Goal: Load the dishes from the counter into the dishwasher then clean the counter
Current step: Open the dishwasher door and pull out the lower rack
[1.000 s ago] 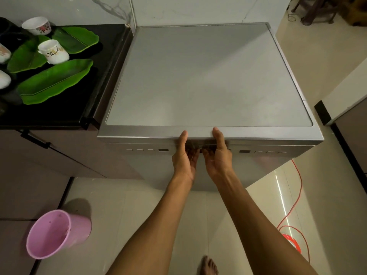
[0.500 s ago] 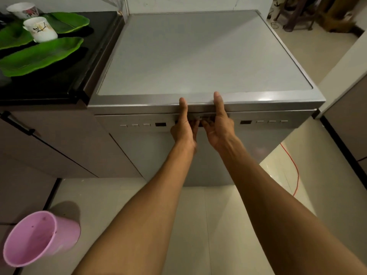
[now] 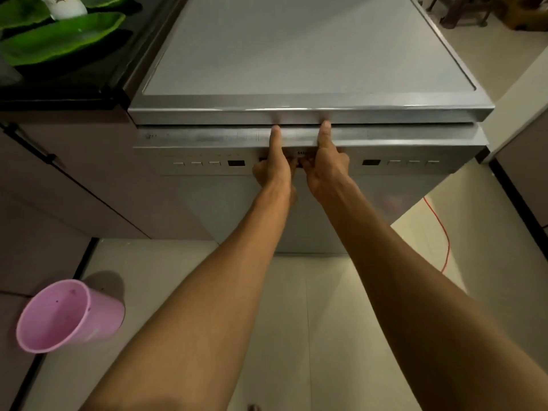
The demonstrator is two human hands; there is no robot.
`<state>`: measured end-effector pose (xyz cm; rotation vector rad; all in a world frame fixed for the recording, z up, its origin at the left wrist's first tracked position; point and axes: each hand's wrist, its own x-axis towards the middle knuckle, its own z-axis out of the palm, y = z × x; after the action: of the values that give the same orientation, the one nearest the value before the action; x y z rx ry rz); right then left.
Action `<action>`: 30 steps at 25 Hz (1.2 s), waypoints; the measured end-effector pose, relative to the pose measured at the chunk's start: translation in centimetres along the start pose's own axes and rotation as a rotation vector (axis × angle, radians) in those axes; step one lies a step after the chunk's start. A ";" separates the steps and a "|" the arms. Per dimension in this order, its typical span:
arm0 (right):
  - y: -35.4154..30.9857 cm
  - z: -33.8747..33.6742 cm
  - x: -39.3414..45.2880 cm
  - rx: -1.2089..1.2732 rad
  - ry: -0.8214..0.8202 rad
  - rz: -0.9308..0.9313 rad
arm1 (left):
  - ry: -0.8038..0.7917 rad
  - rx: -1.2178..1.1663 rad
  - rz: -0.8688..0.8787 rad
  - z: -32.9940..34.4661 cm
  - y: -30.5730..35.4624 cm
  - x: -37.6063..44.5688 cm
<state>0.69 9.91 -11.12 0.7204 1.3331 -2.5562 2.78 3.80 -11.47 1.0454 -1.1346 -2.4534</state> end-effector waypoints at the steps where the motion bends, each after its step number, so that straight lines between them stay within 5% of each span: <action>1: 0.8 -0.9 -1.2 0.014 0.013 -0.005 | 0.010 -0.006 0.010 -1.0 -0.9 -1.0; 13: 7.9 -12.0 -14.5 0.010 0.009 0.031 | -0.076 -0.048 -0.049 -13.9 -7.7 -11.8; 20: 14.6 -21.6 -21.1 -0.107 0.019 0.113 | -0.076 -0.090 -0.247 -25.0 -14.2 -17.0; 26: 19.0 -28.0 -27.0 -0.782 -0.013 0.190 | -0.005 -0.094 -0.432 -32.8 -19.0 -20.1; 30: 18.3 -28.5 -27.5 -1.142 -0.089 -0.174 | -0.014 0.505 -0.543 -33.3 -17.9 -23.8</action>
<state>40.84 20.28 -24.69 0.2392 2.4506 -1.4168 44.29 8.43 -27.32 1.6687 -1.7207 -2.6136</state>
